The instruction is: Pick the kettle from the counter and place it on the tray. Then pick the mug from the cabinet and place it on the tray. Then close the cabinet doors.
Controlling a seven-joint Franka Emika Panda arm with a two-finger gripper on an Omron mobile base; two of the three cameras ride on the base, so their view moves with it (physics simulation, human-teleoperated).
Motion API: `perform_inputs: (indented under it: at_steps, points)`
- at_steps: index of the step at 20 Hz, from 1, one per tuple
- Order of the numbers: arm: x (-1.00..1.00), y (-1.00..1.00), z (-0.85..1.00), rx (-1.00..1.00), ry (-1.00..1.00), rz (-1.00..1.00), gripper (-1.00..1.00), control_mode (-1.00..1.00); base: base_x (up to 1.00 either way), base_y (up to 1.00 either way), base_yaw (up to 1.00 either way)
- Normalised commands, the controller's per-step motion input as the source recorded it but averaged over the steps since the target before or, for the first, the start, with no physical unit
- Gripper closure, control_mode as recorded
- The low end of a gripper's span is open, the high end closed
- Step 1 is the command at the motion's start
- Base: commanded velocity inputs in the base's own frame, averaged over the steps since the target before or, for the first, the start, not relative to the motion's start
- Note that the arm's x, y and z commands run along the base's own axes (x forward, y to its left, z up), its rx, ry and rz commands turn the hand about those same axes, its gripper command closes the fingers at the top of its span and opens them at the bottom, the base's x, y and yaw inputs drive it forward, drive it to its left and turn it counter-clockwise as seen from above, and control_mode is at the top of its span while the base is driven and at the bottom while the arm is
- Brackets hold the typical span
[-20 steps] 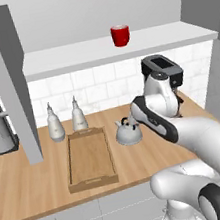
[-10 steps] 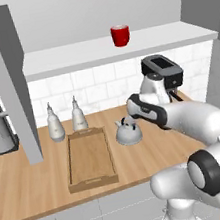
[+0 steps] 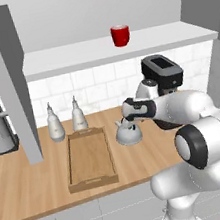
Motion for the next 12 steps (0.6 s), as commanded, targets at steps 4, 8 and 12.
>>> perform_inputs:
  at_steps: [4, 8, 12]
  points:
    - [0.32, 0.00, -0.17, 0.00, 0.00, 0.02, -1.00, -1.00, 0.00, 0.00, 0.00]
    - [0.25, 0.02, -0.19, 0.00, 0.01, 0.00, -1.00, -1.00, 0.00, 0.00, 0.00]
    - [0.19, 0.09, -0.21, 0.00, 0.01, 0.00, 1.00, -1.00, 0.00, 0.00, 0.00]
